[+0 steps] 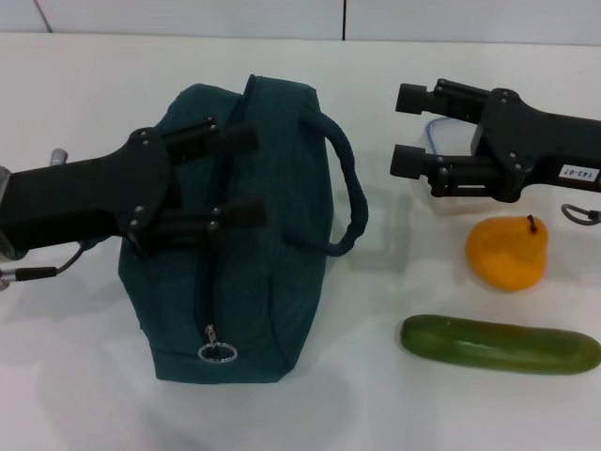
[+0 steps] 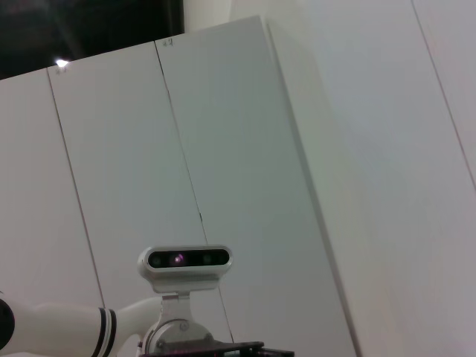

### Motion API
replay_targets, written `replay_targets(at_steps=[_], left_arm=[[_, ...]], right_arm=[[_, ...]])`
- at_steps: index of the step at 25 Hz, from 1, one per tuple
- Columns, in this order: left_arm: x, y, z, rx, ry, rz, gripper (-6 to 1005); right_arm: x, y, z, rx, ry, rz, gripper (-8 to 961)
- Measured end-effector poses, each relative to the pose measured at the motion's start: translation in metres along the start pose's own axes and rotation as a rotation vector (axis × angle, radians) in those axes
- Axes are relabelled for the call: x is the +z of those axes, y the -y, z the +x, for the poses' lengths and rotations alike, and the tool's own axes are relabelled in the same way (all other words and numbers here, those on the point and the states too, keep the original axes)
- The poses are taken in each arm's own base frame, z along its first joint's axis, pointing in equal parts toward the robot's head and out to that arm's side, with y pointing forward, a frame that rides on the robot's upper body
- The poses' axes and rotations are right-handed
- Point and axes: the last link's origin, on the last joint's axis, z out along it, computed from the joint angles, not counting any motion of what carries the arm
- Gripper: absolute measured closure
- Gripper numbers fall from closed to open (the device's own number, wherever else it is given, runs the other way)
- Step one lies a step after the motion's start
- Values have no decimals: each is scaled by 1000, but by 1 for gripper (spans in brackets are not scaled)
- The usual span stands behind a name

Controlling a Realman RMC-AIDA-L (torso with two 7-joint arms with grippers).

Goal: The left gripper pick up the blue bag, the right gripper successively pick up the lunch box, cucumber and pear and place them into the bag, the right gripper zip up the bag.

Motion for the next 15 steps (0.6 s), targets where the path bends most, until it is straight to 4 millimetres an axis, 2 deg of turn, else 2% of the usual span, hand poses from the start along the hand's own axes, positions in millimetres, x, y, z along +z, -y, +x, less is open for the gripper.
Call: replay_targets(at_steps=[15], left_arm=[[0, 0, 0, 3, 0, 0, 120]], right_arm=[[0, 0, -1, -13, 0, -1, 68]])
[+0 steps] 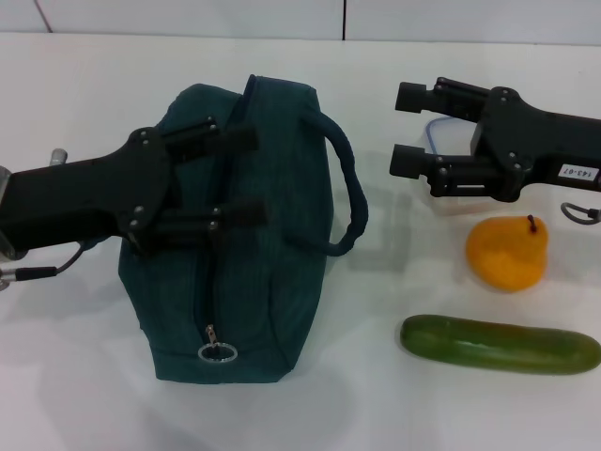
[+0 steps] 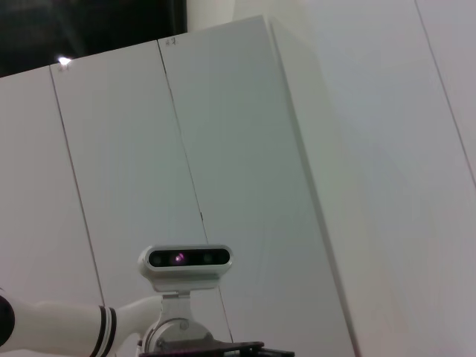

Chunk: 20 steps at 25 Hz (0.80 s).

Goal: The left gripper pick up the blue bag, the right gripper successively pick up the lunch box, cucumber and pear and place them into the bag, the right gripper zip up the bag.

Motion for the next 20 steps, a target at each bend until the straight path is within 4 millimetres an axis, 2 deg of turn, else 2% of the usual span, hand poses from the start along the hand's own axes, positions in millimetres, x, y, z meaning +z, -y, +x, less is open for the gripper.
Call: replay_targets(at_steps=[5, 14, 20], left_arm=[[0, 3, 5, -24, 10, -2, 120], [-8, 17, 55, -136, 95, 32, 119], [-24, 35, 74, -324, 246, 263, 122]], right_arm=[[0, 0, 0, -1, 0, 1, 68], [-7, -3, 8, -1, 3, 23, 68], [-13, -5, 12, 8, 8, 36, 68]])
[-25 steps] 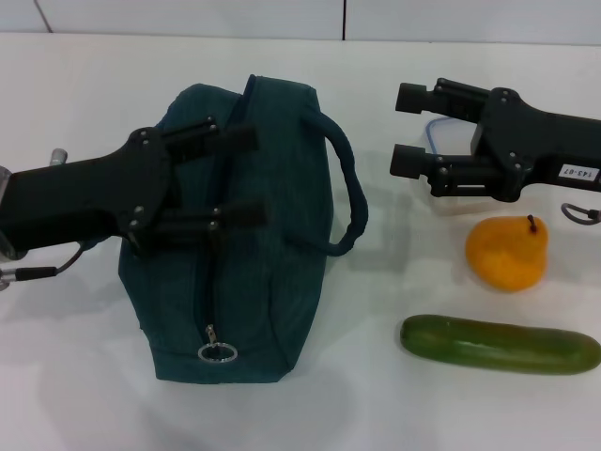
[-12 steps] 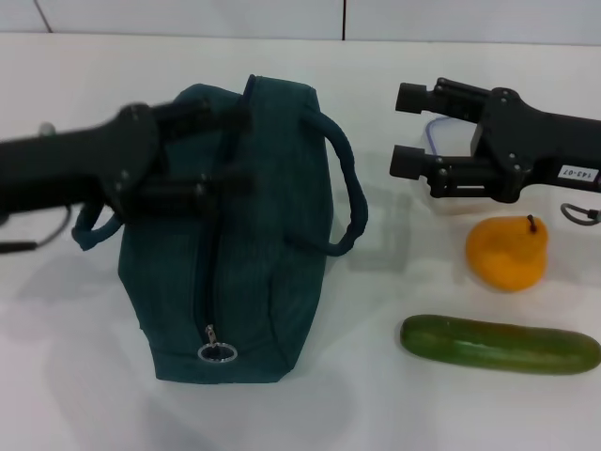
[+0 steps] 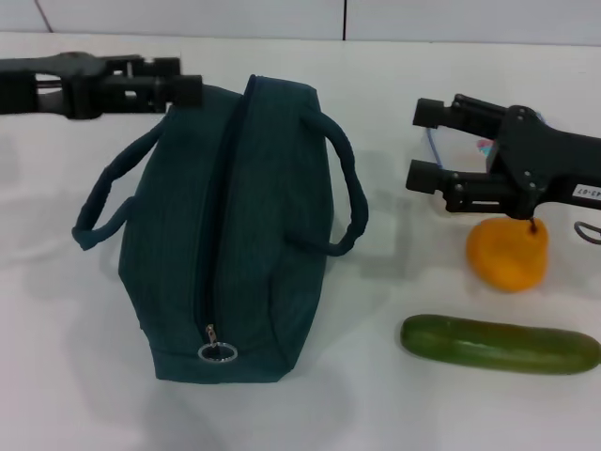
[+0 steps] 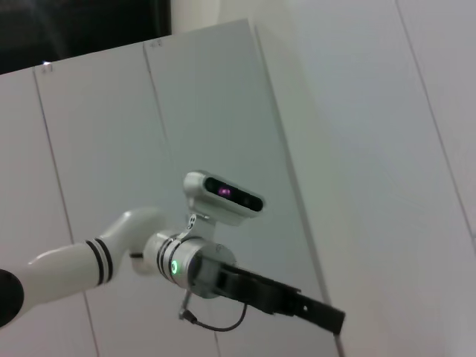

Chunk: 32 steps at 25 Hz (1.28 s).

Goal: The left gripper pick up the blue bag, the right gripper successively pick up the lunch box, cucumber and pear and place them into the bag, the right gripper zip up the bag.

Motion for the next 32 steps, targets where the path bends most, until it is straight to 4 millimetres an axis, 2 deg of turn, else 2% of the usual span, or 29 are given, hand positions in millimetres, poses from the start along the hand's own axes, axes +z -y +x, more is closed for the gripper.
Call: replay_targets(at_steps=[4, 12, 24, 32], left_arm=[[-3, 6, 5, -171, 109, 130, 124], [-12, 7, 19, -234, 197, 270, 126], [-15, 4, 8, -330, 310, 286, 128], [-1, 5, 6, -357, 352, 257, 130]], right_arm=[[-5, -1, 2, 4, 7, 18, 68], [-13, 0, 4, -5, 25, 56, 68], [-12, 1, 2, -15, 28, 52, 67], [-11, 1, 2, -17, 28, 51, 67]])
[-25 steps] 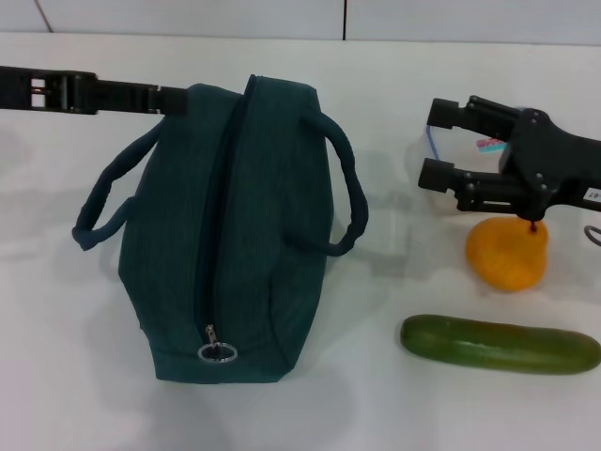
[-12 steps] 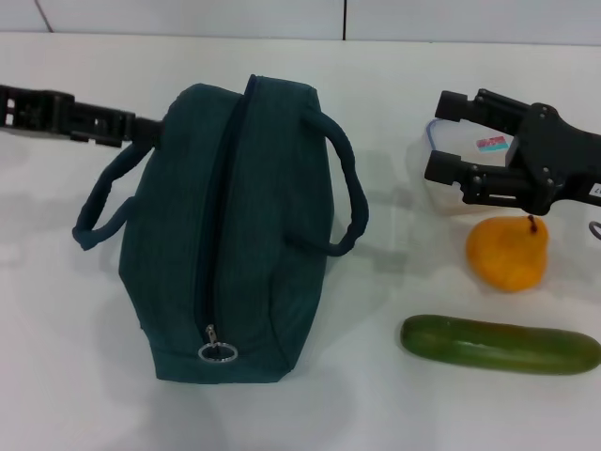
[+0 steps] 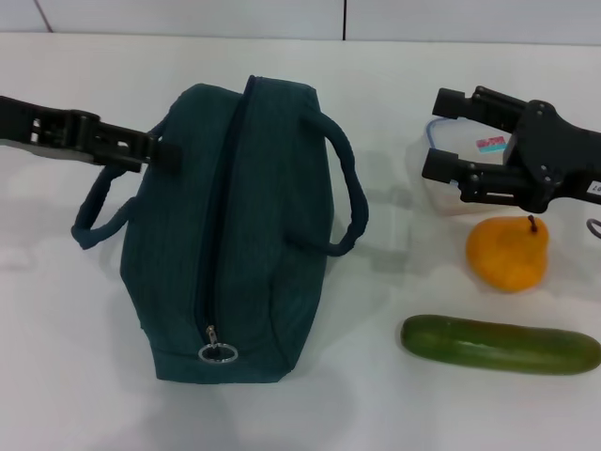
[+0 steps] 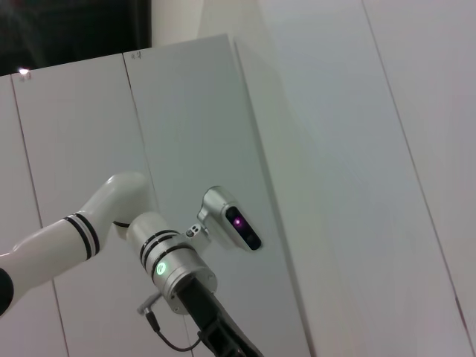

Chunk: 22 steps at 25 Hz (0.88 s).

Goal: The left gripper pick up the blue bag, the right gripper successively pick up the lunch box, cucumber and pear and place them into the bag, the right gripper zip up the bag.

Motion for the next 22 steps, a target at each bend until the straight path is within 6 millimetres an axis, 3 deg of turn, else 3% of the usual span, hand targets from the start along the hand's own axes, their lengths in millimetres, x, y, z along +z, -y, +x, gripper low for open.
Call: replay_targets(at_steps=[21, 22], left_arm=[[9, -2, 6, -25, 44, 3, 134], [10, -2, 6, -32, 47, 1, 168]], right_arm=[[-7, -6, 8, 23, 6, 12, 67], [-8, -6, 8, 25, 6, 13, 67]])
